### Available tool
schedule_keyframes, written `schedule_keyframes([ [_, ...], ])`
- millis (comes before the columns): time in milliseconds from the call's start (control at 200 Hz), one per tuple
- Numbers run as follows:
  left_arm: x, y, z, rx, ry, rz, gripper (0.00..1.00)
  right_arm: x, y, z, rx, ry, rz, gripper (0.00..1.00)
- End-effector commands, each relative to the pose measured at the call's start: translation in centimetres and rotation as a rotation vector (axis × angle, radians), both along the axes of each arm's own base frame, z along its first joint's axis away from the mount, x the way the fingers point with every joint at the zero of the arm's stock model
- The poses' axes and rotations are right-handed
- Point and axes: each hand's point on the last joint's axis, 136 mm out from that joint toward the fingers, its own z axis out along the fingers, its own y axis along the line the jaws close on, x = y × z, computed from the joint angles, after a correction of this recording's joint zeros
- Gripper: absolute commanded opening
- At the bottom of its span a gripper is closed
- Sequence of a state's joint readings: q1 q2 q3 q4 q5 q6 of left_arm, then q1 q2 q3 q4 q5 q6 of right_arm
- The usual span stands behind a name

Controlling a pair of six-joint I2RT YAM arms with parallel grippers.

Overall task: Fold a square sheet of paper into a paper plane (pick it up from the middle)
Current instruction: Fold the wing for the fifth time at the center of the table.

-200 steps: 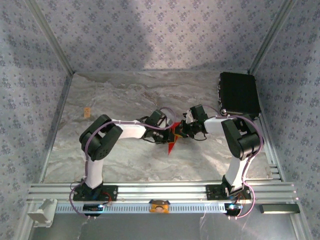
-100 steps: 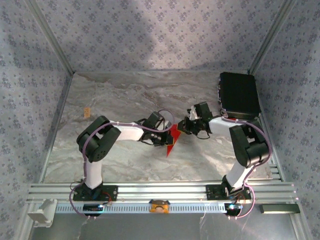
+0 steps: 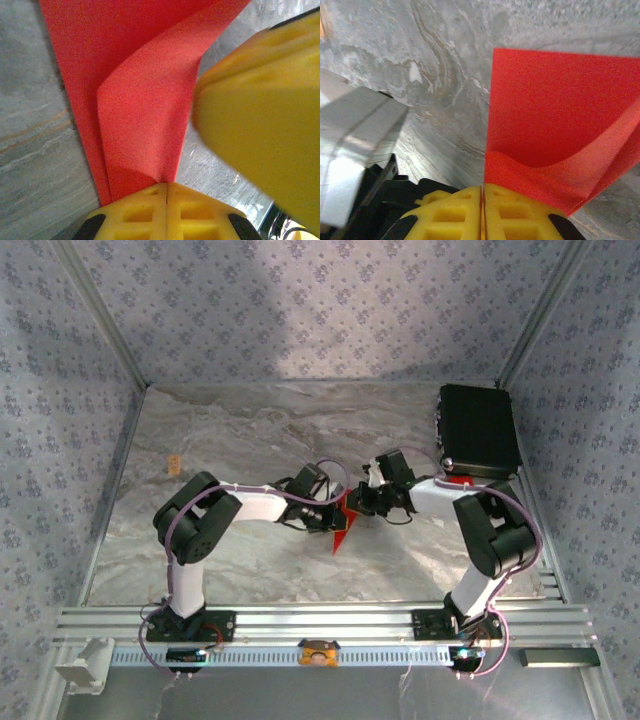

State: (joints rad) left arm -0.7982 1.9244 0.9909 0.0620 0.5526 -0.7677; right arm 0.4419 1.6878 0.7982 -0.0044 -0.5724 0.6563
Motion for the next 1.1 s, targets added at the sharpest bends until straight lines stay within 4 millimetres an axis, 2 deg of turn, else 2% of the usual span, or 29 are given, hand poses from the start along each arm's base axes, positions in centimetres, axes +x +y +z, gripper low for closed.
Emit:
schedule_keyframes([
  [0,-2.3,3.1,-3.6,0.153,0.087,0.011,0.00,0.1,-0.5,-1.8,-0.073,-0.005,0.015,0.11],
  [85,-2.4,3.1,-3.6,0.154,0.092,0.011,0.00,0.3,-1.4,-3.2,-0.106,0.012,-0.003,0.11],
  [215,-2.6,3.2,-3.8,0.158,0.100,0.006,0.00,1.5,-2.6,-4.0,-0.093,0.024,-0.034,0.12],
  [350,-2.8,3.4,-4.0,0.165,0.107,0.007,0.00,2.8,-3.3,-3.7,-0.052,0.025,-0.068,0.12],
  [715,-3.0,3.2,-4.3,0.161,0.114,-0.003,0.00,4.5,-5.7,-3.8,-0.169,0.031,-0.141,0.12],
  [1094,-2.6,3.2,-3.0,0.151,0.079,0.001,0.00,5.8,-7.8,-3.7,-0.211,0.023,-0.239,0.12],
])
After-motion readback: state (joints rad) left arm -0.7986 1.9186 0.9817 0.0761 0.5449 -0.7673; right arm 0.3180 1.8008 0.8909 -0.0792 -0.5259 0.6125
